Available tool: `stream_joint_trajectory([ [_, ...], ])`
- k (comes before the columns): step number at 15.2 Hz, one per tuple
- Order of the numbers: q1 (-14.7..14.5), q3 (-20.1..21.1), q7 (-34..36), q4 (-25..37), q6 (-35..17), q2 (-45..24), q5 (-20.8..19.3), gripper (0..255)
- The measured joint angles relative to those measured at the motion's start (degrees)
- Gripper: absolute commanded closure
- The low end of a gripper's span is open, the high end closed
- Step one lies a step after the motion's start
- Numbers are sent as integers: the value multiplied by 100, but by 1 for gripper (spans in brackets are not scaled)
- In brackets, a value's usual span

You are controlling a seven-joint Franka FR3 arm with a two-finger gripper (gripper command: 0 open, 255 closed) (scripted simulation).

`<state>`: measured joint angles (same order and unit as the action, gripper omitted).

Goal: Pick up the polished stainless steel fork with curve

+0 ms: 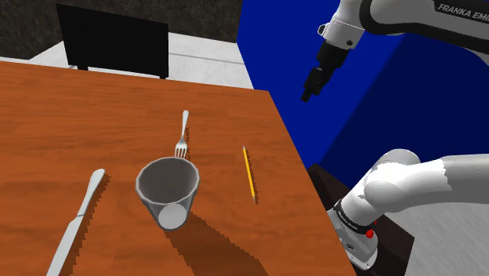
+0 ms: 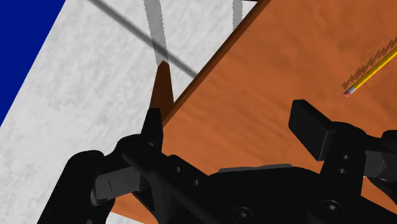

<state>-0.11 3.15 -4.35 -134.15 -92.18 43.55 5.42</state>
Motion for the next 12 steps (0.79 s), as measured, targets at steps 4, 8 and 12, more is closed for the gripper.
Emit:
stream_joint_trajectory([
  [4, -20, 339, 518, 31, -45, -77, 194, 0],
  [8, -21, 939, 1467, 95, -257, -347, 512, 0],
  [12, 4, 1561, 2468, 334, -429, -733, 776, 0],
])
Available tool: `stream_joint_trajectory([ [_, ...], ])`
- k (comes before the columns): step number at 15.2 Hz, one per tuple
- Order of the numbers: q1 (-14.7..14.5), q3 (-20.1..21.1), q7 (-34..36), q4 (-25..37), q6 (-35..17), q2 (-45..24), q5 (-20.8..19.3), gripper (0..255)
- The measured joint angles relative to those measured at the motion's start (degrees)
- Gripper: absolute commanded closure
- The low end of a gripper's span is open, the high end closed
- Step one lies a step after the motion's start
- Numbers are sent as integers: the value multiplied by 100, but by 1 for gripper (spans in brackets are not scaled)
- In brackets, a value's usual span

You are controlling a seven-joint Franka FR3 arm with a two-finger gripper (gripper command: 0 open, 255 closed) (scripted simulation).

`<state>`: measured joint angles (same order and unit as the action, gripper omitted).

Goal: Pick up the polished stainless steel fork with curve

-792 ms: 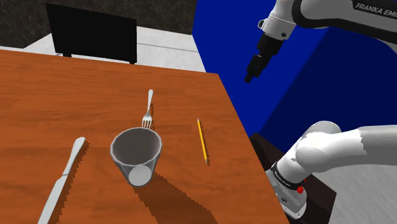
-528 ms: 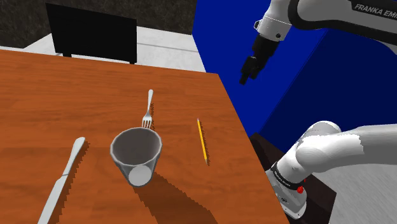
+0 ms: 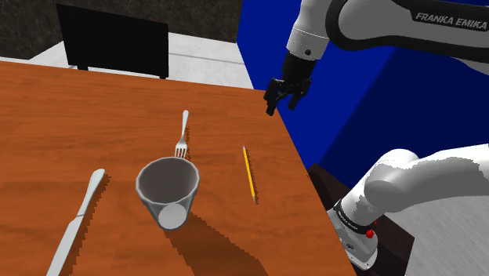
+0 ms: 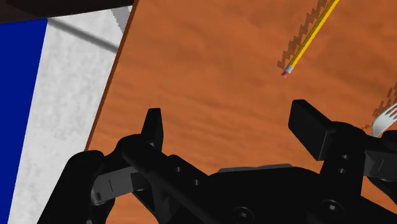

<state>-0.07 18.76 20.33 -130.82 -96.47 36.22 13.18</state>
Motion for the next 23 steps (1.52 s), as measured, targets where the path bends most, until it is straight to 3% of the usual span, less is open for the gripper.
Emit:
stream_joint_trajectory([
  [6, 161, 921, 1500, 542, -403, -909, 137, 0],
  [10, 331, 1568, 2615, 1193, -628, -1804, -61, 0],
  [16, 385, 2379, 4468, 2324, -834, -3429, -901, 0],
  [21, -112, 2527, 5960, 3670, -588, -4990, -1930, 0],
  [23, -240, 2488, 6176, 3788, -652, -5242, -2093, 0],
])
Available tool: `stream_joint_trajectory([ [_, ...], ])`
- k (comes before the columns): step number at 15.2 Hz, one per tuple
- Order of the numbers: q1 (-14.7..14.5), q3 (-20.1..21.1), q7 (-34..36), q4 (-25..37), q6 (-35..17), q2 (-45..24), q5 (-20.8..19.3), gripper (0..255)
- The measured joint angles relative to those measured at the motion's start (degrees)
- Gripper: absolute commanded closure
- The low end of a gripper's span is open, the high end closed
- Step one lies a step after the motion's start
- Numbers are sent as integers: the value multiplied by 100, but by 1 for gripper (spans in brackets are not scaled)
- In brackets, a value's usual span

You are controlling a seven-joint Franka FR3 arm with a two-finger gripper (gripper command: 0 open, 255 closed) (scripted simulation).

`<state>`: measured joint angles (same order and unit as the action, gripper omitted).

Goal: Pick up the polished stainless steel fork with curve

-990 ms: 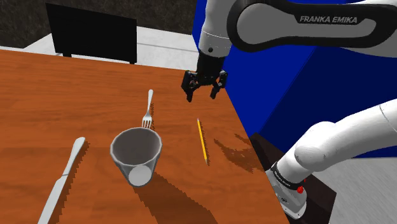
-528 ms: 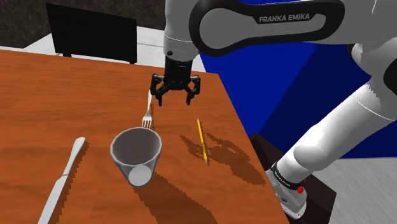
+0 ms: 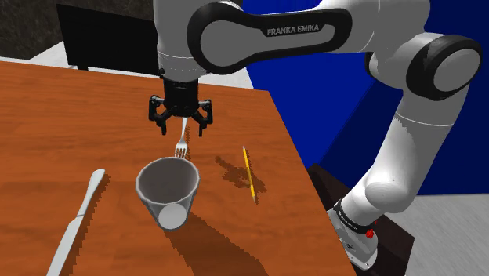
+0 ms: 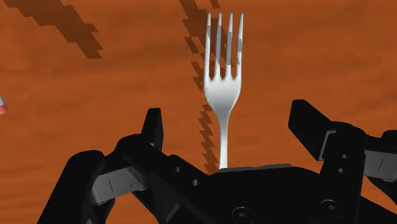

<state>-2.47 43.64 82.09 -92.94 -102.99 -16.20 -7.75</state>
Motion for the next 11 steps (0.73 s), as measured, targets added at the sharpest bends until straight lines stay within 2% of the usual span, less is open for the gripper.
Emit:
stream_joint_trajectory([
  [6, -36, -49, 94, -291, -403, -152, -112, 0],
  [7, -34, -52, 96, -324, -440, -157, -117, 255],
  [11, -44, -47, 99, -291, -512, -157, -134, 255],
])
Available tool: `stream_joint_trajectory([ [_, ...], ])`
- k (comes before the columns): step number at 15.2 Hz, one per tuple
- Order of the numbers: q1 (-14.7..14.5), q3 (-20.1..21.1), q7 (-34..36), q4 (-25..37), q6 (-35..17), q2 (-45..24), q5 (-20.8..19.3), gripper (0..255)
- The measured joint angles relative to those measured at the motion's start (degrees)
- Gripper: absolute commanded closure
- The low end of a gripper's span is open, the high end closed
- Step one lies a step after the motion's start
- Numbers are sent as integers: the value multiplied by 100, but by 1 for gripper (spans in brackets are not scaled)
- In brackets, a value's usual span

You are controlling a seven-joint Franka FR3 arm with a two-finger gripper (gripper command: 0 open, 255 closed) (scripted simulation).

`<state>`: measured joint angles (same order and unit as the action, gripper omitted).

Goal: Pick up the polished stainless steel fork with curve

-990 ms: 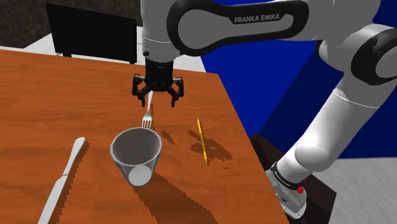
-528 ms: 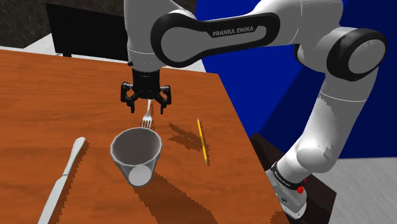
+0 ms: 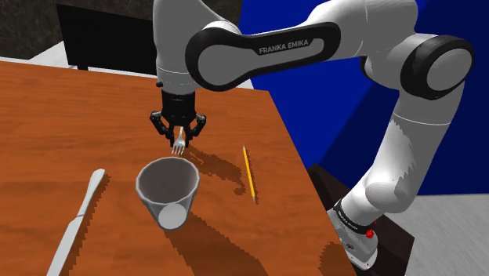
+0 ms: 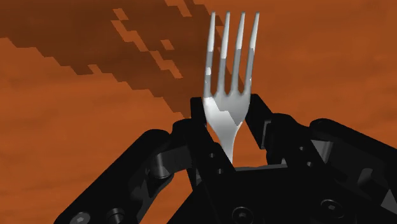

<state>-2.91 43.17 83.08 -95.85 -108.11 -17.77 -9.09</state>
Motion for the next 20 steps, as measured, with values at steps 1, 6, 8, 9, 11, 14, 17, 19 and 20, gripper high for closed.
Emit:
stream_joint_trajectory([
  [1, -3, -1, 2, 10, 14, -6, -3, 255],
  [6, 5, 1, 1, -7, 15, 10, 5, 255],
  [8, 15, 6, -11, 19, 115, 30, 33, 255],
  [9, 13, 11, -12, 70, 187, 40, 45, 255],
  [11, 21, 22, -32, 170, 325, 76, 75, 255],
  [14, 2, 37, -31, 381, 550, 94, 93, 255],
  [17, -17, 46, -34, 594, 763, 98, 102, 255],
  [19, -7, 55, -56, 715, 913, 137, 130, 255],
  [20, -22, 57, -52, 814, 1003, 126, 124, 255],
])
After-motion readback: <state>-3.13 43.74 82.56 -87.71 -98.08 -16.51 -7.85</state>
